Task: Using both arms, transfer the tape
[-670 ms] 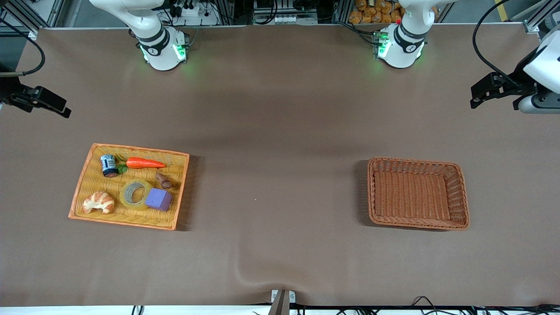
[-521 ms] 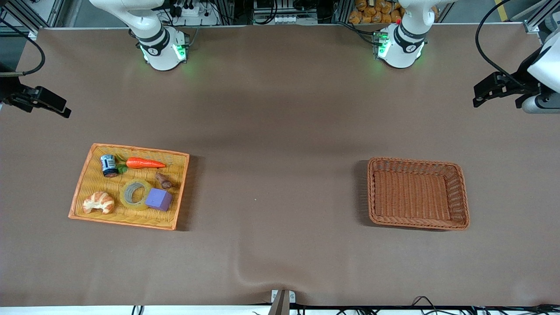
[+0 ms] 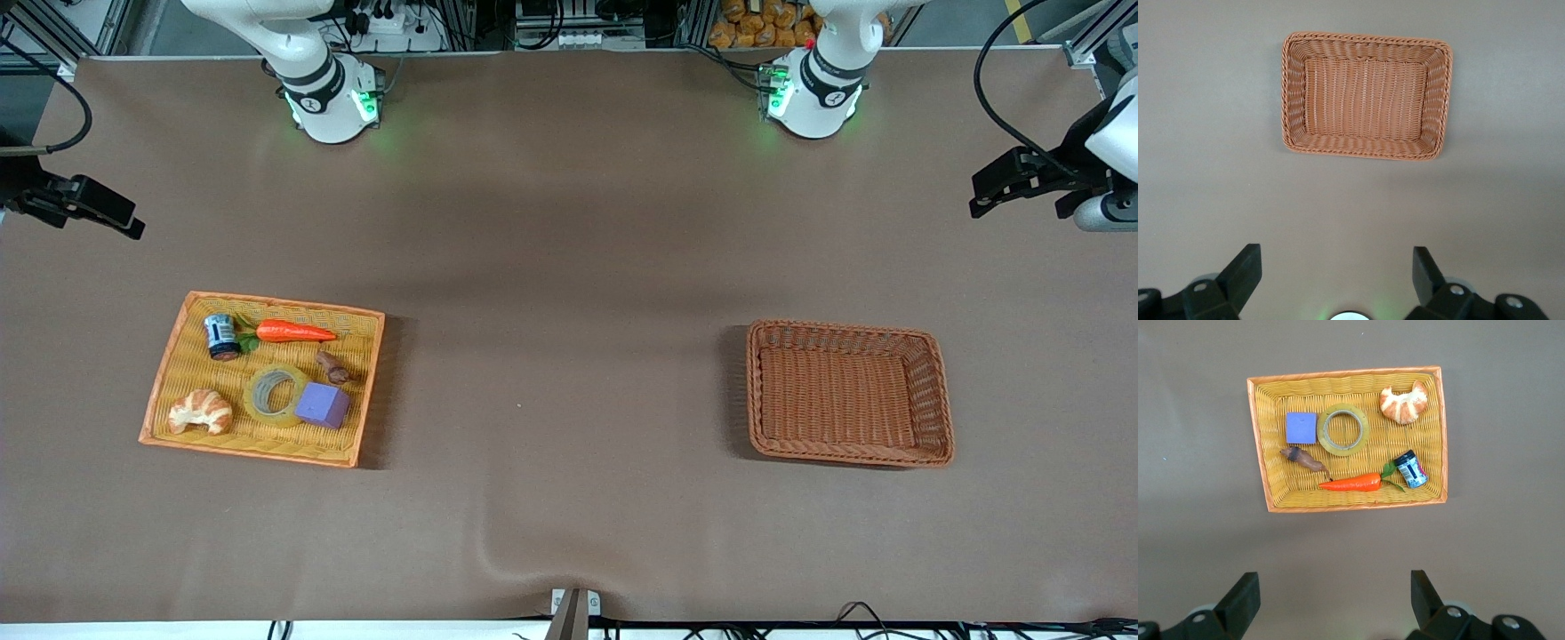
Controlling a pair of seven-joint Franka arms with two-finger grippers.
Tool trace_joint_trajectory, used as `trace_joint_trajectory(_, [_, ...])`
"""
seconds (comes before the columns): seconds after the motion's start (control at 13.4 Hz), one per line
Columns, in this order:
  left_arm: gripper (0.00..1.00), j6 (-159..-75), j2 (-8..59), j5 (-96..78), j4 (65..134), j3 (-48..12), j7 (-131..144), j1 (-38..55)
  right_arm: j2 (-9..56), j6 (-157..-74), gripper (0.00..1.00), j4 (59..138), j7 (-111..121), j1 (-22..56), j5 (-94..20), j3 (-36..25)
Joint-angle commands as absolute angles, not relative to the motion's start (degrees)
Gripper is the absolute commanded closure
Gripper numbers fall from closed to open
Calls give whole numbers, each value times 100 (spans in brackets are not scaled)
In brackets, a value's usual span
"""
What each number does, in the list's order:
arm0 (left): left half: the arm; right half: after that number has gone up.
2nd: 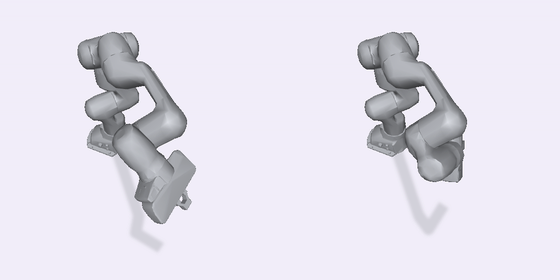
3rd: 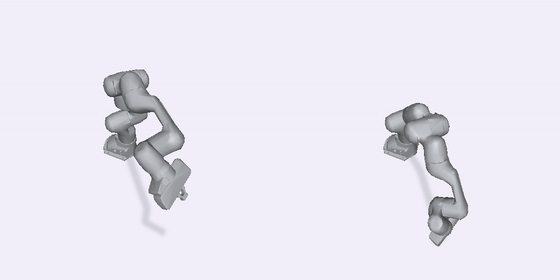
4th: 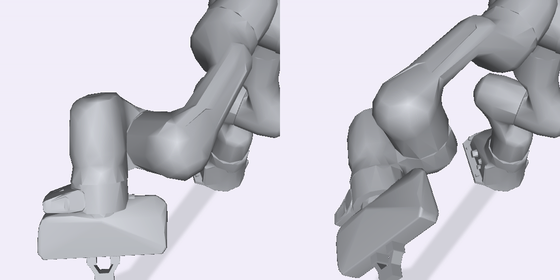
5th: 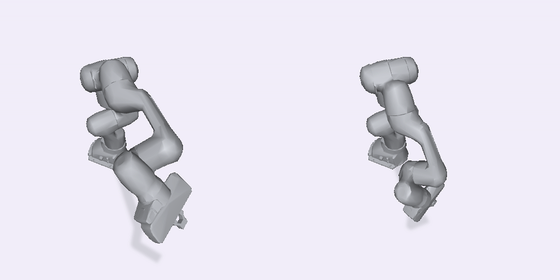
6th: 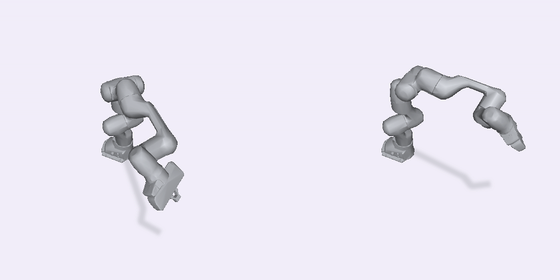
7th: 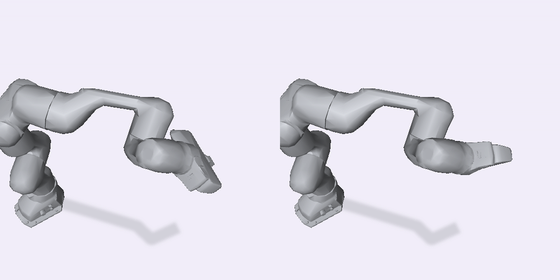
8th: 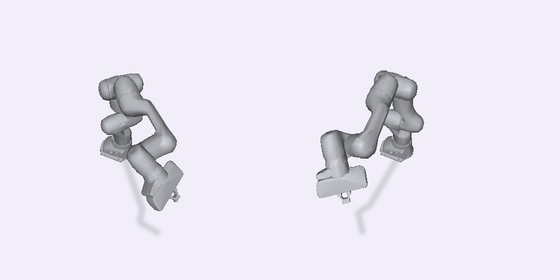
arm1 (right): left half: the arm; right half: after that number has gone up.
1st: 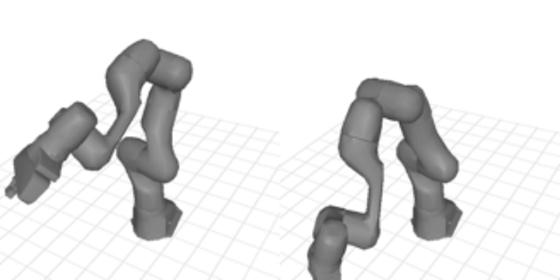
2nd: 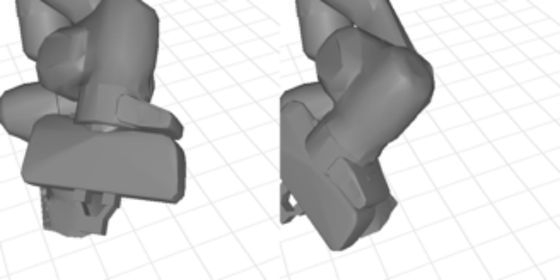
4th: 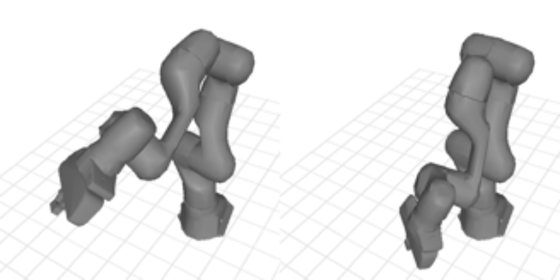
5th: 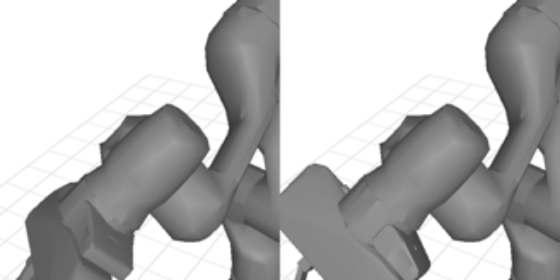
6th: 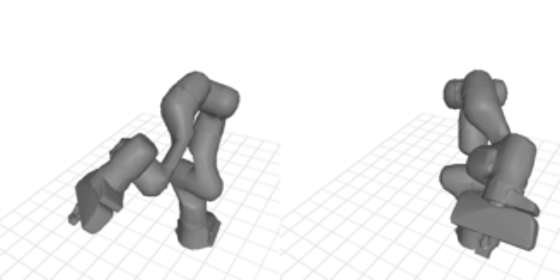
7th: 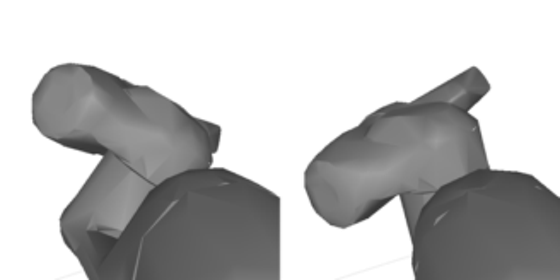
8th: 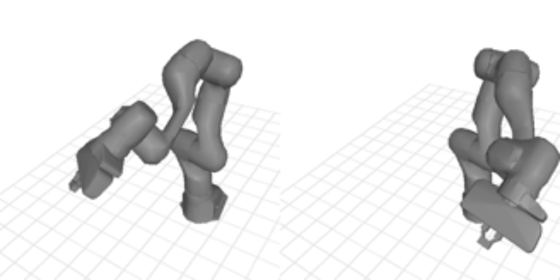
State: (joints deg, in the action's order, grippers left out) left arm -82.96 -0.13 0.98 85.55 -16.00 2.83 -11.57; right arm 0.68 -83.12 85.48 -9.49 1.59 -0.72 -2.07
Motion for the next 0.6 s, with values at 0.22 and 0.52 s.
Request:
trace_joint_trajectory(0.22, [0,-8288,-35,18,8561,-1644,281,-1178,140,-8130,0,8420,-932,176,-61,-290])
trace_joint_trajectory(0.52, [0,-8332,-35,9,8569,-1644,290,-1178,631,-8104,0,8402,-923,158,-53,-316])
